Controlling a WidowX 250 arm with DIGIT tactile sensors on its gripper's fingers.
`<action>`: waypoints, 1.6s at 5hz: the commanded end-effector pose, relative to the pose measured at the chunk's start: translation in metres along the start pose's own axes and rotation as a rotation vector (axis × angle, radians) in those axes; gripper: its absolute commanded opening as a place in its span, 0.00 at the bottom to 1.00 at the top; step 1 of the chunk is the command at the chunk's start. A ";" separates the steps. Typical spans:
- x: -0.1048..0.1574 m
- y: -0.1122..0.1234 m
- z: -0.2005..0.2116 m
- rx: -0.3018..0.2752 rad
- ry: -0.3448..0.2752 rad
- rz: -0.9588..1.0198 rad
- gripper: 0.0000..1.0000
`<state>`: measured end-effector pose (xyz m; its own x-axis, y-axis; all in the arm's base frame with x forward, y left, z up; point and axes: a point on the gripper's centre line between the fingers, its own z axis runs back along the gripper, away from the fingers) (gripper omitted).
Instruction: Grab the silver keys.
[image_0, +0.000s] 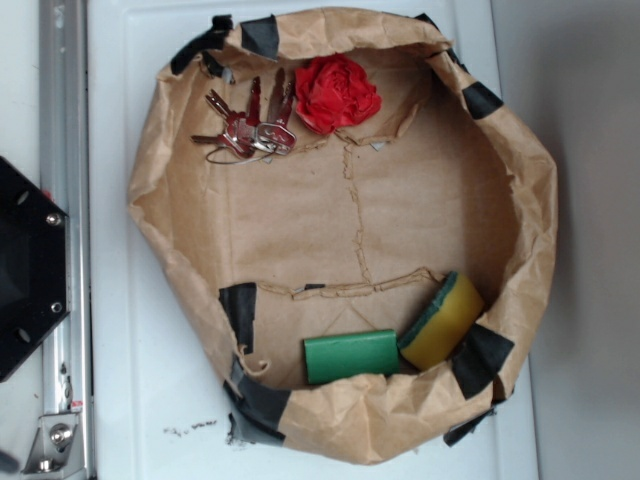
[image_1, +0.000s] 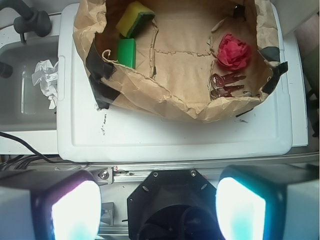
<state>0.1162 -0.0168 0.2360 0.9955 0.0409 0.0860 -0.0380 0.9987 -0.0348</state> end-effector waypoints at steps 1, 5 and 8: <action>0.000 0.000 0.000 0.000 0.000 0.000 1.00; 0.073 0.043 -0.064 -0.004 0.090 0.070 1.00; 0.100 0.031 -0.095 0.064 0.076 -0.058 1.00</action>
<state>0.2213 0.0173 0.1424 0.9998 -0.0073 -0.0202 0.0079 0.9996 0.0286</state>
